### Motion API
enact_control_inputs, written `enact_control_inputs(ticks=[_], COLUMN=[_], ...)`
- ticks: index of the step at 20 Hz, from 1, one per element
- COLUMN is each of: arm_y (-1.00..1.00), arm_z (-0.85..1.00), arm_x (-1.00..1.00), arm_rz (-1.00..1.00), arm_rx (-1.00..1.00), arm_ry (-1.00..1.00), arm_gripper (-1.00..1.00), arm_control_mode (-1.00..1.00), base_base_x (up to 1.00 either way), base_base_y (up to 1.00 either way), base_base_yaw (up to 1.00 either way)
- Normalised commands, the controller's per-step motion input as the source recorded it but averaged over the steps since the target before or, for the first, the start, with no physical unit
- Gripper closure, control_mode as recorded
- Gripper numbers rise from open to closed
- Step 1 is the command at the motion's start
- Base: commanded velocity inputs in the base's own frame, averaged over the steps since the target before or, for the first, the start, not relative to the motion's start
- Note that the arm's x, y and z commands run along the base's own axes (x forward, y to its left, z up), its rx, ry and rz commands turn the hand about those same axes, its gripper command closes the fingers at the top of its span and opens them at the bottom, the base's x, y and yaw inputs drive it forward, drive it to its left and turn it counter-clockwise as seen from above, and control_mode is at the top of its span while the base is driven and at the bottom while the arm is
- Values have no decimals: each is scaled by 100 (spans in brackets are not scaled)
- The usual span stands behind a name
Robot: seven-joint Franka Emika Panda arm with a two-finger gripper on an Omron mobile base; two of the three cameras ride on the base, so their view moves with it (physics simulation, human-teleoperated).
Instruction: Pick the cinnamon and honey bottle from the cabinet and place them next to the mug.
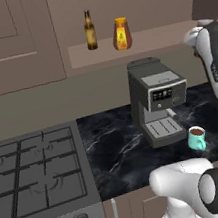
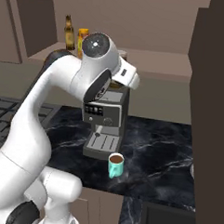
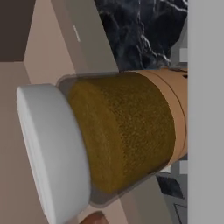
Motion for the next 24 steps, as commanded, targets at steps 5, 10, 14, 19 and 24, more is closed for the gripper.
enact_control_inputs(ticks=[5,10,14,19,24], arm_y=[51,75,67,51,31], arm_z=[-30,-42,-57,-69,-78], arm_x=[-82,-52,-12,8,53], arm_rz=[-12,-24,-39,-47,-43], arm_rx=[0,-2,-5,-7,-3], arm_ry=[20,26,25,12,-3], arm_gripper=[100,100,100,100,100], arm_control_mode=[-100,-100,-100,-100,-100], base_base_x=[0,0,0,0,0], base_base_y=[0,0,0,0,0], base_base_yaw=[0,0,0,0,0])
